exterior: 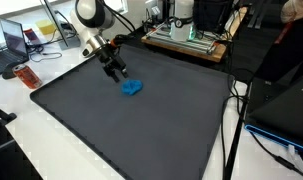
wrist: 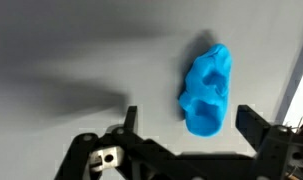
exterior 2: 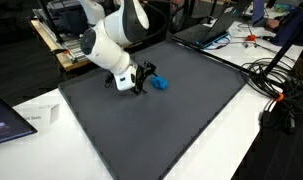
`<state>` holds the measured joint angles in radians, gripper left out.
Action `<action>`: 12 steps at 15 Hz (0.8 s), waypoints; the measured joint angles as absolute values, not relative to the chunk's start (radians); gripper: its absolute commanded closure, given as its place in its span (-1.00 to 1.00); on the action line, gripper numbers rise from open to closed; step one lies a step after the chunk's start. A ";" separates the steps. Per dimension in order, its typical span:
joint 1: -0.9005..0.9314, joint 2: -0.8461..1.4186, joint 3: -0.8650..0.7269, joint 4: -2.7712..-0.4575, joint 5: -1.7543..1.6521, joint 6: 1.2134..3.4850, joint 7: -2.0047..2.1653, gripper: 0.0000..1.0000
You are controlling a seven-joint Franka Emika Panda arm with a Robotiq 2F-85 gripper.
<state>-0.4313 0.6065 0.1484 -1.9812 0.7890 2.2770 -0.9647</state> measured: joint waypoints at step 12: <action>-0.336 0.448 0.056 -2.230 1.265 2.401 -1.379 -1.00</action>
<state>-0.3363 0.4475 0.0561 -2.2305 1.2647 2.4008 -1.3791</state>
